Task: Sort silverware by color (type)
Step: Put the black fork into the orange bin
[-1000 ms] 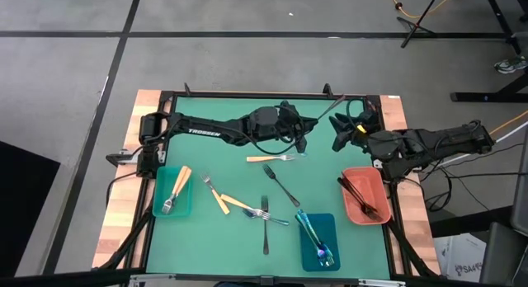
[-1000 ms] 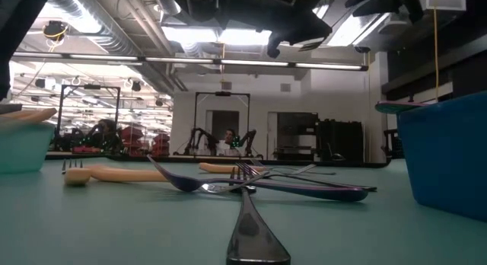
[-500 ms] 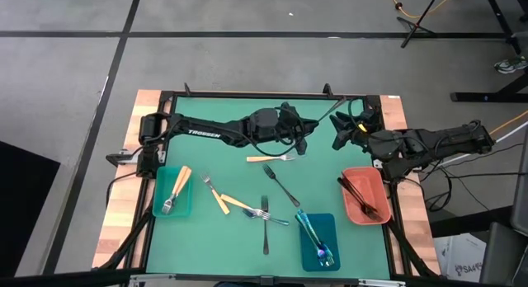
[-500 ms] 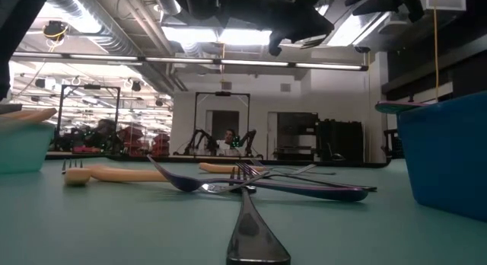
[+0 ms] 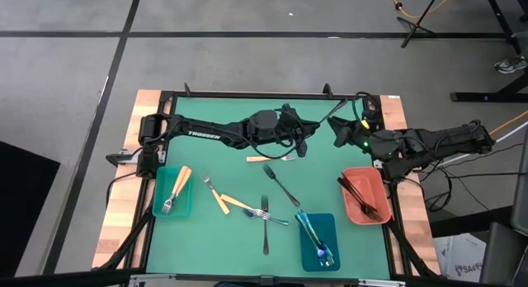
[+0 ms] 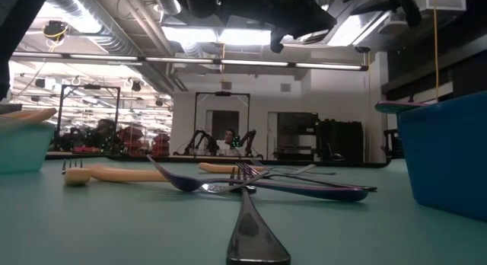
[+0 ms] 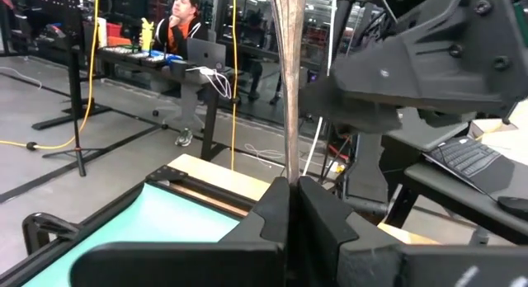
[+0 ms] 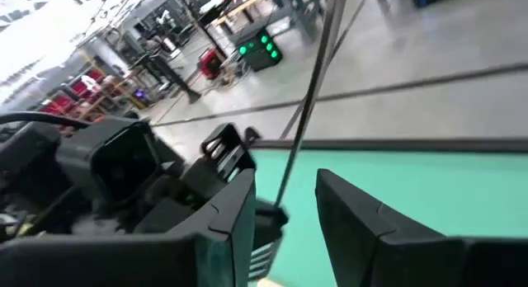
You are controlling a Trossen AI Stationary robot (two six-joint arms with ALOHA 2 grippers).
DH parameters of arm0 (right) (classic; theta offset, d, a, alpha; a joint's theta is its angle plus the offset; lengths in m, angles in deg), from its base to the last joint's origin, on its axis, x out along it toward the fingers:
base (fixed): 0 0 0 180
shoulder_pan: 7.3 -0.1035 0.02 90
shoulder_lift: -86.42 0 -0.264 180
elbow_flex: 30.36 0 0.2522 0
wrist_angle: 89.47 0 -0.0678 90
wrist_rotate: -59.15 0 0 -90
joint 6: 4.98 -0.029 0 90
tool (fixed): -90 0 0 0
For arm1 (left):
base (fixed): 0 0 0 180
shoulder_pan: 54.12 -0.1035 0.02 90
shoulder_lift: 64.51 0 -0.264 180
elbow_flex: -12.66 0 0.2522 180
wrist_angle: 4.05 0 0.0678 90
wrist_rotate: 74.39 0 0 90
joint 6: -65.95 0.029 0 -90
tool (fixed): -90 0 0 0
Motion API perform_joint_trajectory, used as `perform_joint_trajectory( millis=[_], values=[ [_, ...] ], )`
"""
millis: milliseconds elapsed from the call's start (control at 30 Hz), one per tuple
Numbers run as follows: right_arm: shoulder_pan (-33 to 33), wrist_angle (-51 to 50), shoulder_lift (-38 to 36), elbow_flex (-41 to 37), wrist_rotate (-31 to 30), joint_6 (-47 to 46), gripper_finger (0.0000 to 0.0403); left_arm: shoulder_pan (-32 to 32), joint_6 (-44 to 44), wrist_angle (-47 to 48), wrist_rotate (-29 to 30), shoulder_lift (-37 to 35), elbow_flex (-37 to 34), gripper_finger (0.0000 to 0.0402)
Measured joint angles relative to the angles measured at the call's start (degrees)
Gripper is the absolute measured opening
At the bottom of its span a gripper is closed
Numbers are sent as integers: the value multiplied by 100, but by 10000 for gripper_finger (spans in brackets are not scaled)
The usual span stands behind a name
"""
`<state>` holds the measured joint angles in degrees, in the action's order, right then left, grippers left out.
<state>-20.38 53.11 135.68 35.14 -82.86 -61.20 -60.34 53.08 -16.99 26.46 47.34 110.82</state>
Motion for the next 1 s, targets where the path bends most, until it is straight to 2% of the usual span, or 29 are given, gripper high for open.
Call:
perform_joint_trajectory(
  millis=[167, 467, 1000],
  values=[
    [0, 2, 0, 0, 49, -255, 120, 39, 0, 2, 0, 0, 0, 11],
    [0, 3, 0, 0, -387, -270, 120, 217, 136, 4, 5, 0, 0, 11],
    [-2, 4, 0, 0, -388, -187, 119, 378, 302, 94, 76, 0, 0, 11]
  ],
)
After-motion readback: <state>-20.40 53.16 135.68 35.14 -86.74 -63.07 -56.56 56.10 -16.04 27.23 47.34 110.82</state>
